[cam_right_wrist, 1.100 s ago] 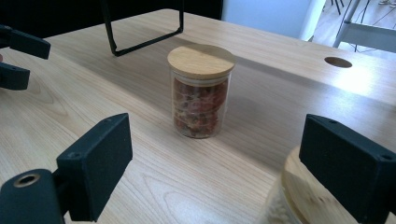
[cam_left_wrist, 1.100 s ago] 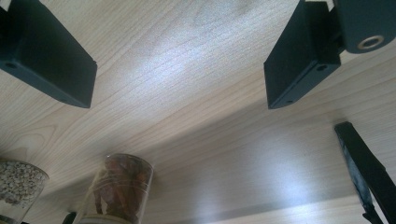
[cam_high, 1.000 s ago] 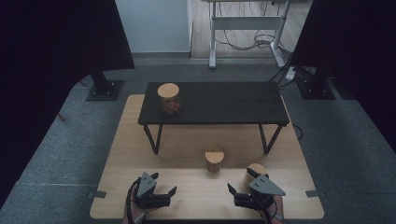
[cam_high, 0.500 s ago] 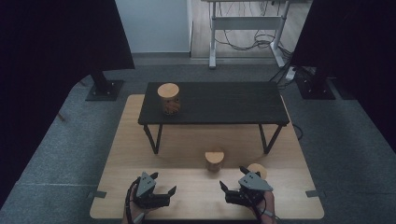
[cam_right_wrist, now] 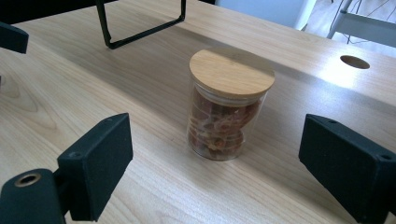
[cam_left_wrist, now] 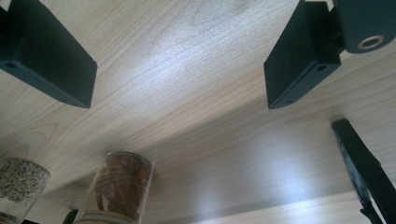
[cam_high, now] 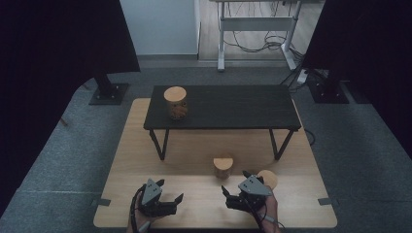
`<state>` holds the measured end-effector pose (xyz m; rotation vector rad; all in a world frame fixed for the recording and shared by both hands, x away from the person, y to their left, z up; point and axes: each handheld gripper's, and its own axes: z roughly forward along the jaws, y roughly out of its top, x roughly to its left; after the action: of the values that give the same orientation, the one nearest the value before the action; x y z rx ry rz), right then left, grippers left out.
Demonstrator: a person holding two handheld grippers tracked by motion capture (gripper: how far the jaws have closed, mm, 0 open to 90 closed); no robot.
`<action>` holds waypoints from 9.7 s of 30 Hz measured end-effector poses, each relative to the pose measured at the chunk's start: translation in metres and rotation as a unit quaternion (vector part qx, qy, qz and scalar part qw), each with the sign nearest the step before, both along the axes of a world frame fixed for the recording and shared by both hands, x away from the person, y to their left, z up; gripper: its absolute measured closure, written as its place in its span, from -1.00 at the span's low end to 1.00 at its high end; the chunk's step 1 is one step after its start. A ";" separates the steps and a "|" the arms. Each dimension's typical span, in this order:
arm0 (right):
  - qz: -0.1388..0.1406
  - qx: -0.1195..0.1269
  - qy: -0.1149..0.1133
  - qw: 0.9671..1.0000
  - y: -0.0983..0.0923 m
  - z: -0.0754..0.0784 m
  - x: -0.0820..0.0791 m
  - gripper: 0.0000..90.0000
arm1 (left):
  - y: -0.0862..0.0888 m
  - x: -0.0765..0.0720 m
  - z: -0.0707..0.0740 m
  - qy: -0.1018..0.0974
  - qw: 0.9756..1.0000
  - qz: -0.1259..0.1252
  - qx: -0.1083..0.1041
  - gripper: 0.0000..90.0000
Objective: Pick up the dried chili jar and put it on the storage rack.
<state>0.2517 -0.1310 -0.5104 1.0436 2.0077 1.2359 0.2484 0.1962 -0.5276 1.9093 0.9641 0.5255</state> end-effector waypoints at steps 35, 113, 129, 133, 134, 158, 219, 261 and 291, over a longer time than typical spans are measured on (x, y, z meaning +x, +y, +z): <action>-0.029 -0.016 0.009 0.999 0.031 -0.002 0.031 -0.79 | 0.001 0.000 0.001 -0.002 1.000 0.000 -0.002 -0.80; -0.114 0.006 0.069 0.991 0.052 -0.045 0.087 -0.60 | 0.004 0.001 0.003 -0.005 1.000 0.001 -0.010 -0.79; -0.103 0.006 0.068 0.992 0.053 -0.045 0.087 -0.44 | 0.004 0.001 0.003 -0.004 1.000 0.000 -0.009 -0.79; -0.101 0.007 0.068 0.993 0.053 -0.045 0.087 -0.44 | 0.004 0.001 0.003 -0.003 1.000 0.000 -0.009 -0.79; -0.101 0.007 0.067 0.993 0.053 -0.045 0.087 -0.44 | 0.004 0.001 0.002 -0.003 1.000 0.000 -0.009 -0.79; -0.087 0.012 0.040 0.995 0.052 -0.034 0.075 -0.44 | 0.004 0.001 0.002 -0.003 1.000 0.000 -0.009 -0.79; -0.008 0.028 -0.001 1.000 0.024 0.029 0.029 -0.44 | 0.006 0.002 0.002 -0.002 1.000 0.001 -0.008 -0.79; 0.048 0.026 -0.030 0.998 0.024 0.077 0.030 -0.44 | 0.006 0.002 0.002 -0.004 1.000 0.008 -0.008 -0.79; 0.074 0.024 -0.031 0.997 0.023 0.108 0.038 -0.44 | 0.006 0.002 0.003 -0.009 1.000 0.008 -0.005 -0.79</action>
<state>0.2901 -0.1077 -0.4020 0.8803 2.0475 1.3811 0.2505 0.2021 -0.5250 1.8870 0.9689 0.5449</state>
